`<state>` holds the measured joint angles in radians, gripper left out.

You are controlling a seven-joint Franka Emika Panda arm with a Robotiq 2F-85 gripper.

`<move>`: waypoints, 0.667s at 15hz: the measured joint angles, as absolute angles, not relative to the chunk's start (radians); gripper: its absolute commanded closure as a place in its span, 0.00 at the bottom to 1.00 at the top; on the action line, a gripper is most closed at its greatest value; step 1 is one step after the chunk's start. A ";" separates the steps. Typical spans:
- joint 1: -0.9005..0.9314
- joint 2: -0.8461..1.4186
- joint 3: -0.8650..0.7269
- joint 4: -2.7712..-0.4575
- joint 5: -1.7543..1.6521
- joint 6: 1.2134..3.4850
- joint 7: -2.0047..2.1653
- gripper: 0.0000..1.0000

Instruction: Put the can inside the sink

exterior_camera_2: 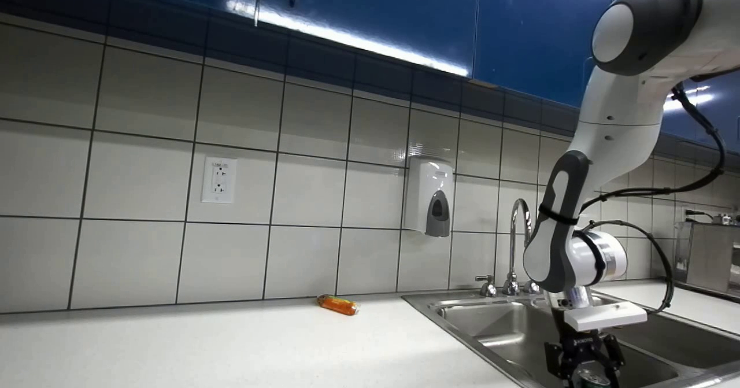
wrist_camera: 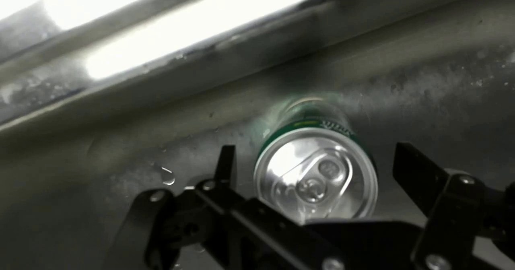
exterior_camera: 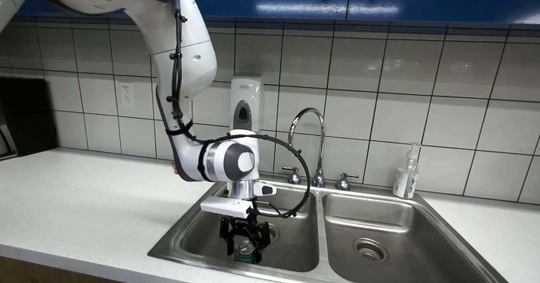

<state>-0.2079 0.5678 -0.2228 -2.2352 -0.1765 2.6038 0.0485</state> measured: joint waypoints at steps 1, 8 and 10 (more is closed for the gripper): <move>-0.207 0.567 -0.223 -2.231 -0.176 2.607 0.048 0.00; -0.181 0.517 -0.220 -2.210 -0.177 2.611 0.047 0.00; -0.167 0.487 -0.219 -2.210 -0.177 2.611 0.046 0.00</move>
<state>-0.1673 0.4870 -0.2192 -2.2100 -0.1766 2.6106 0.0456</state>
